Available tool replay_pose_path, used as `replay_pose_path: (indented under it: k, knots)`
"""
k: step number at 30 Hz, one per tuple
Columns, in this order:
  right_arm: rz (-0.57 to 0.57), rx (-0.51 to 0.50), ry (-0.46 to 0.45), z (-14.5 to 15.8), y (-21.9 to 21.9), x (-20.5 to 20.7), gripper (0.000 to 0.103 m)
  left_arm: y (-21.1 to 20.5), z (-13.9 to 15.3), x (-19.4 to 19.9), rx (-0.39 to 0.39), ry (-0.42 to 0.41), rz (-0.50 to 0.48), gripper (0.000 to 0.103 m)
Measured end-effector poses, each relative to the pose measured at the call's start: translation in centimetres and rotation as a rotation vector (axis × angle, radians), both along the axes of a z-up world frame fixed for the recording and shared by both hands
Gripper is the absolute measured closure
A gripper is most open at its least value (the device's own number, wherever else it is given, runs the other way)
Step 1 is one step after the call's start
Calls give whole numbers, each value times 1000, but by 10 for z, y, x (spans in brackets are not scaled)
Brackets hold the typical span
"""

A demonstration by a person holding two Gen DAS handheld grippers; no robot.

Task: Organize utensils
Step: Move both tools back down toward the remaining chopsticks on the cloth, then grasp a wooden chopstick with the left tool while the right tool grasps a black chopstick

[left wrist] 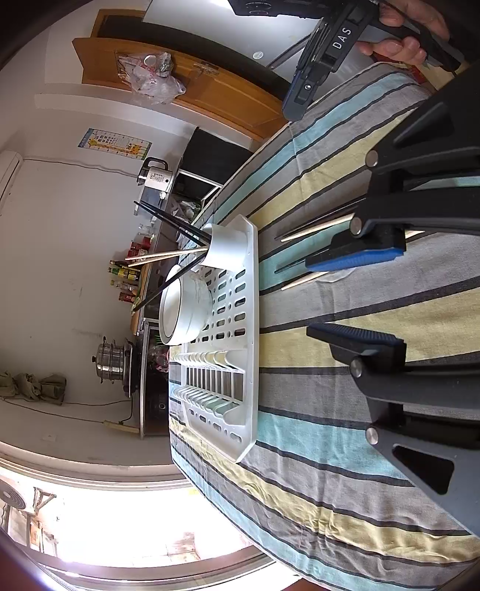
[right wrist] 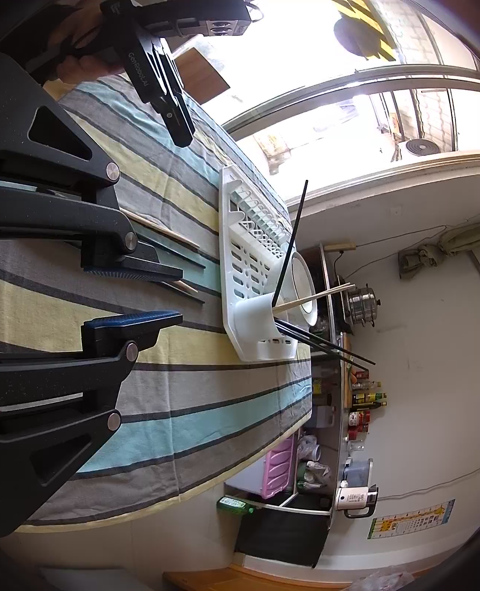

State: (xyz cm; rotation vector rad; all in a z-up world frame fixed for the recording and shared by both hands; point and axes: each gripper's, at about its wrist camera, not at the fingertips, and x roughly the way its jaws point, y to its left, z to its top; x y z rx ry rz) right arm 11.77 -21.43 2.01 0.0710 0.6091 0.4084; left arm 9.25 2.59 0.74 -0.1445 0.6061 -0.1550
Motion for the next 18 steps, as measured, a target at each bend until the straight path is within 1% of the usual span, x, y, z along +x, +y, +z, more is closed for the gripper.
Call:
replay_pose_path:
  k: [4,10,18]
  knots:
    - [6,-9,7,-3,4,-4,86,-1,-1,-6,0,0,-8,73]
    - [14,-18,25,-8,6,0,86,-5,-3,-4,4,10,-18,73]
    - [14,-27,72,-19,15,14,86,-11,-11,14,2,76,-27,73]
